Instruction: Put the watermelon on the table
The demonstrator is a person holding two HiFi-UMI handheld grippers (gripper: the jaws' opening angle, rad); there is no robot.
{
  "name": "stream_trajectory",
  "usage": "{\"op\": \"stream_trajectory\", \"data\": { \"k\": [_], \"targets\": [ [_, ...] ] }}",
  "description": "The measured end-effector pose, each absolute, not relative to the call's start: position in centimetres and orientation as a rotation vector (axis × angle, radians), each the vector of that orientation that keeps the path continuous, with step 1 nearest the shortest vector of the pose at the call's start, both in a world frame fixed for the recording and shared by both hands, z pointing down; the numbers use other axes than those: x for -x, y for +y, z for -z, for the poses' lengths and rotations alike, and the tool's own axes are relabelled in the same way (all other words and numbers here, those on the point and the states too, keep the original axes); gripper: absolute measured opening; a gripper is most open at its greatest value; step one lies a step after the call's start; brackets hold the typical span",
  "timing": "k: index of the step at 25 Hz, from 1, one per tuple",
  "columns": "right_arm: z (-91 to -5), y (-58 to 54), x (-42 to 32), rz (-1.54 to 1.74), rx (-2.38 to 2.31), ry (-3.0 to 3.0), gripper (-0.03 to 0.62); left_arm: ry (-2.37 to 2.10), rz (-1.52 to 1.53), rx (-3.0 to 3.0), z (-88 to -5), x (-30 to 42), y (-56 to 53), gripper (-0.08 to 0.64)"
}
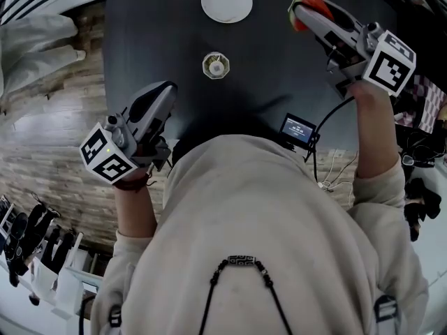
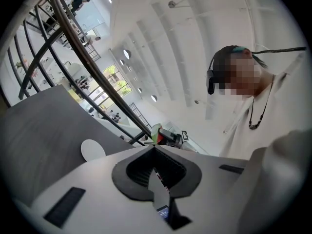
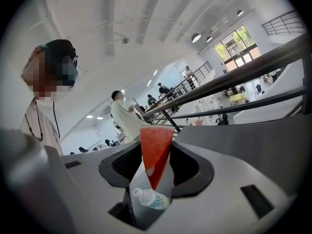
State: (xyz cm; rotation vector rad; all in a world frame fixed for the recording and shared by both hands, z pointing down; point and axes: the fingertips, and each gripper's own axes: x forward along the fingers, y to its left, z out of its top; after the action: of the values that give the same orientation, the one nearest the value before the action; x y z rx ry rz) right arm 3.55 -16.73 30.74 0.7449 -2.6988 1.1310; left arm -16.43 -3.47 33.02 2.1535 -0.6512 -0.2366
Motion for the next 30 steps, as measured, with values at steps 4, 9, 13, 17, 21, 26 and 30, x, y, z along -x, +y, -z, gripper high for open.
{"op": "stream_trajectory", "data": {
  "k": [4,9,13,17,21,26,30],
  "targets": [
    [-32.7,-17.6,-2.2,-1.128,-0.71,-2.665,0.192,-0.672,0.21,-2.132,-34.3,17.2,-3.1,-0.002],
    [-35.4,-18.3,-1.7,-1.154,-0.713,-2.613,0.192,-0.681,0.164,-2.128,-35.5,17.6,-2.7,-0.002],
    [-37.2,-18.7,-1.7,-1.177,-0.702,-2.582,0.192,-0.697,0.166,-2.104,-35.9,17.8,-2.5,-0.002],
    [-38.7,-19.6,-1.1,-1.163,-0.682,-2.567,0.192,-0.705,0.154,-2.09,-36.3,17.9,-2.3,-0.002],
    [-41.4,-20.1,-1.1,-1.178,-0.694,-2.518,0.192,-0.711,0.156,-2.072,-36.7,18.1,-2.1,-0.002],
    [-43.6,-20.5,-0.4,-1.195,-0.673,-2.478,0.192,-0.713,0.142,-2.064,-37.0,18.0,-1.9,-0.002],
    [-46.3,-21.1,0.2,-1.172,-0.682,-2.428,0.192,-0.705,0.135,-2.045,-37.4,18.0,-1.5,-0.002]
  ]
}}
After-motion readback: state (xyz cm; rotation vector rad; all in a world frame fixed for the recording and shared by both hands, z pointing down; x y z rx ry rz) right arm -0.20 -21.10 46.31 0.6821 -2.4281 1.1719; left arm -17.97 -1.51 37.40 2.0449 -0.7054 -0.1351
